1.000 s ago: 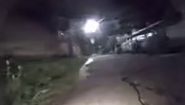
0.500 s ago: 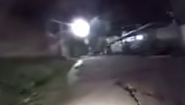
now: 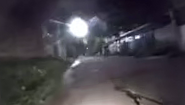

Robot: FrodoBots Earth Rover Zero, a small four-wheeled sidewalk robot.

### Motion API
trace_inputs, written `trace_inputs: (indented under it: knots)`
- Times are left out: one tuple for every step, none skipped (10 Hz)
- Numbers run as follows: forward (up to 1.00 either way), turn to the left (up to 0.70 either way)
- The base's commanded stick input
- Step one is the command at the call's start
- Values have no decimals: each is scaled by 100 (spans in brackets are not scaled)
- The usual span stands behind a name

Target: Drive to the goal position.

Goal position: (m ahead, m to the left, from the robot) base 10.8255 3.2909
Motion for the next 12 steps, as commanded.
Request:
trace_inputs:
  knots:
    - [50,0]
    - [50,0]
    - [50,0]
    - [50,0]
    - [50,0]
    - [50,0]
    - [50,0]
    - [50,0]
    - [50,0]
    - [50,0]
    - [50,0]
    - [50,0]
